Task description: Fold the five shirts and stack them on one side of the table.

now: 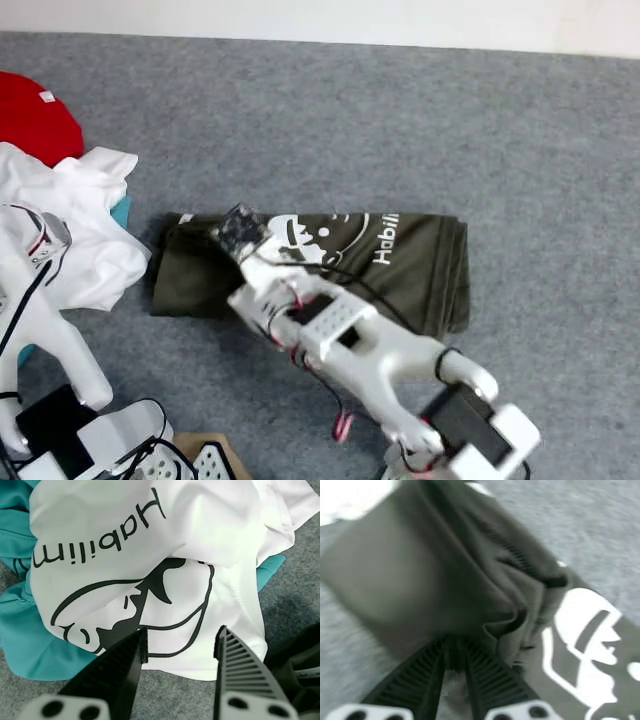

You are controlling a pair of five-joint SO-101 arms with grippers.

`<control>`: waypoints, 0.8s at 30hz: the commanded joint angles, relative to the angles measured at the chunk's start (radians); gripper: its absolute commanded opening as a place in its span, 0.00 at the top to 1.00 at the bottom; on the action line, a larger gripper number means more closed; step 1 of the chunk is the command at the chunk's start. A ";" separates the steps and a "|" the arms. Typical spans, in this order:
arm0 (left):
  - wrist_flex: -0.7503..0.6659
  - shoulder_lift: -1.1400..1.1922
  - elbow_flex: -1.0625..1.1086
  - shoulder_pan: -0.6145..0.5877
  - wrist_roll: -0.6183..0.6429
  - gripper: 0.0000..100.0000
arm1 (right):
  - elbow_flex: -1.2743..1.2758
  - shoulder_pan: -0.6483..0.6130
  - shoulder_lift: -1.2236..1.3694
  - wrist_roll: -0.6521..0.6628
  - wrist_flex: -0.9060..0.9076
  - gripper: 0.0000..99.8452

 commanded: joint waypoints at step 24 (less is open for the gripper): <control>0.250 -0.015 -0.093 0.329 -0.011 0.77 | 0.104 0.151 -0.667 0.005 0.357 0.99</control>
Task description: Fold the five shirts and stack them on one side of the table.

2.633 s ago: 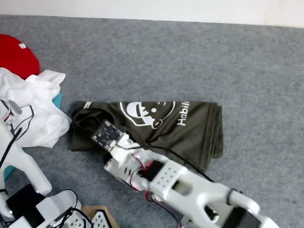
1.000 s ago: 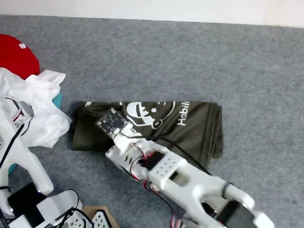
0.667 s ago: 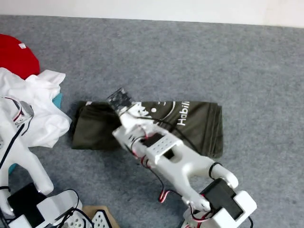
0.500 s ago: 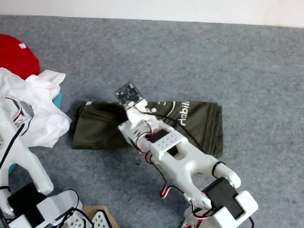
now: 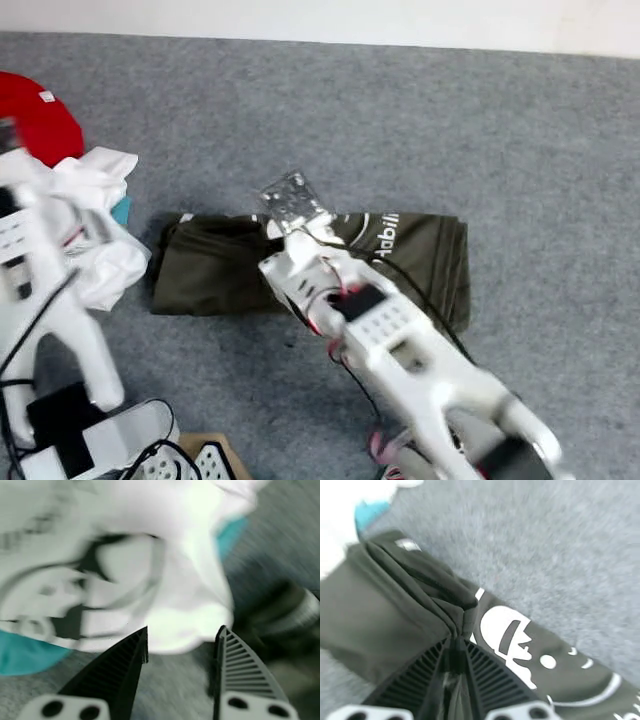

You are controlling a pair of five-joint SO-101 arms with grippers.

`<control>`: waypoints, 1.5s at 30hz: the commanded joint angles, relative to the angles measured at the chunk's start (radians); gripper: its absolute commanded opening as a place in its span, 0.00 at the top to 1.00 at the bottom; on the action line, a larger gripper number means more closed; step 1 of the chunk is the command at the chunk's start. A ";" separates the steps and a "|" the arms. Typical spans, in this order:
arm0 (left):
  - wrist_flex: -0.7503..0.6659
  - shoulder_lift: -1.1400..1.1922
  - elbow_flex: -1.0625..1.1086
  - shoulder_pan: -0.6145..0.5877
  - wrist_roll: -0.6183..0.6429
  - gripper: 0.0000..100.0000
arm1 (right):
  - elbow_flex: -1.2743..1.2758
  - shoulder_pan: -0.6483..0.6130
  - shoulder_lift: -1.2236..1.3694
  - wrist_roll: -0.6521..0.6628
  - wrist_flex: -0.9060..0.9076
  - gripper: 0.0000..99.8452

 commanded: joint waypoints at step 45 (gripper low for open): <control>-0.054 -0.007 0.318 0.547 -0.009 0.77 | -0.183 0.780 0.343 -0.313 0.401 0.77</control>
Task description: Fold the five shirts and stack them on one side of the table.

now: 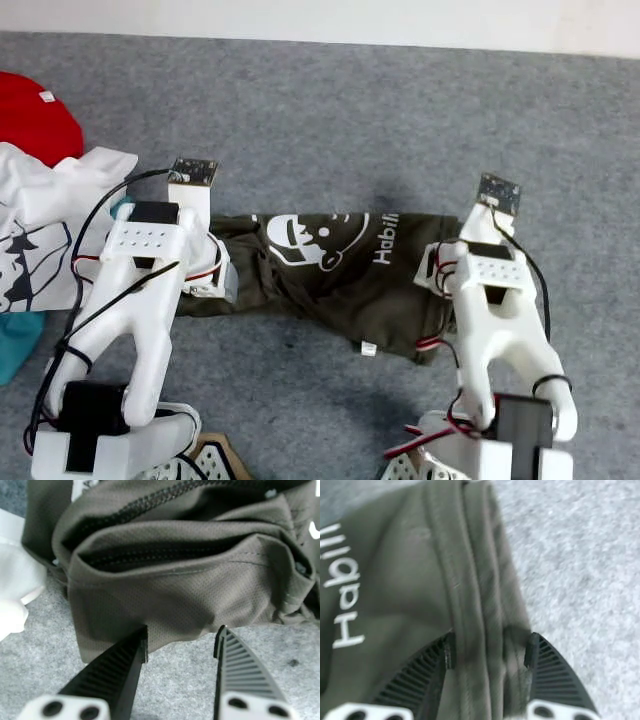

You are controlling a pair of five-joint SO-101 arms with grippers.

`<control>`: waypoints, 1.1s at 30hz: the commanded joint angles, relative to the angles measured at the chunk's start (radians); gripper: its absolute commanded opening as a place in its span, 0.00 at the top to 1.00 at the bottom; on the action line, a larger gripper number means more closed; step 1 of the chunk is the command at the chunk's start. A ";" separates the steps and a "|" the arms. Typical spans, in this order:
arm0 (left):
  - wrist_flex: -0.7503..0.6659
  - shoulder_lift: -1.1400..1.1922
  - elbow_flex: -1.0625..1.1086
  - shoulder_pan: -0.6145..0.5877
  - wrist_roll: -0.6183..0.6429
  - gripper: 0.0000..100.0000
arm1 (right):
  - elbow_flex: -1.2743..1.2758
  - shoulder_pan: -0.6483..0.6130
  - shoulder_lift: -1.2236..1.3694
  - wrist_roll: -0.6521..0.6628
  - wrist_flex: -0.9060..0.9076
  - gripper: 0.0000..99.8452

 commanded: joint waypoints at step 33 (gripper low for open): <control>-0.008 -0.005 0.002 0.015 -0.011 0.77 | -0.099 -0.031 0.168 -0.005 -0.022 0.99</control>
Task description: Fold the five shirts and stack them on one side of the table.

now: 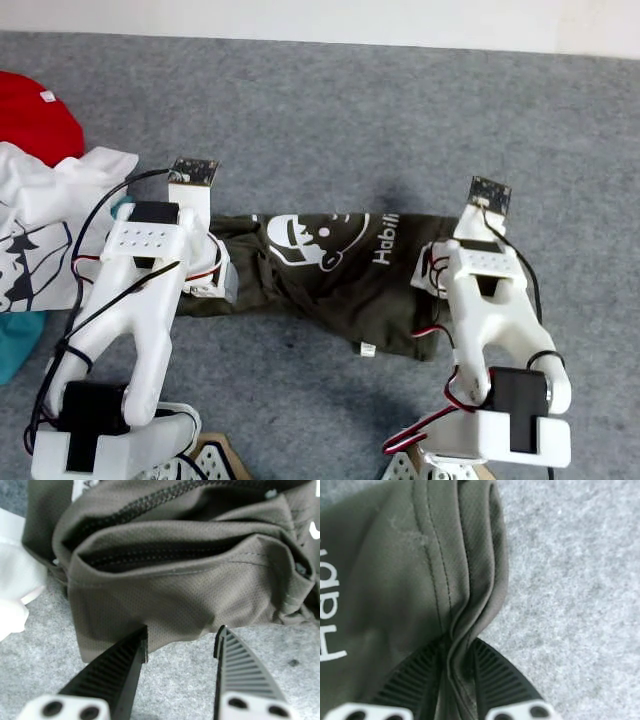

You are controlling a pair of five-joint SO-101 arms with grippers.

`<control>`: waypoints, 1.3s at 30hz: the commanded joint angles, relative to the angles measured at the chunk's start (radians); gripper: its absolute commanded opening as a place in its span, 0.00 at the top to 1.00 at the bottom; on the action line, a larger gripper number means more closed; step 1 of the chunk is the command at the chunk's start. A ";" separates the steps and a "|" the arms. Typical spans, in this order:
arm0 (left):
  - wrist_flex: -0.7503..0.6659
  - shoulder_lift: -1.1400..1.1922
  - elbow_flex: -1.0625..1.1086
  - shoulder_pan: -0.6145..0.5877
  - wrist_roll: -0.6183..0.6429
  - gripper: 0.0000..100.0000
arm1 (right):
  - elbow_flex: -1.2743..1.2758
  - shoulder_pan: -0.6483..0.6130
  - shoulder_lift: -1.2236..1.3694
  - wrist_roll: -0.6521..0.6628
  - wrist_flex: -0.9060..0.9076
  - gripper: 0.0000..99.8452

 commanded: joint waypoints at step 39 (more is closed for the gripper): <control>-0.037 -0.005 -0.153 -0.182 0.107 0.77 | -0.621 0.360 0.002 0.089 0.458 0.99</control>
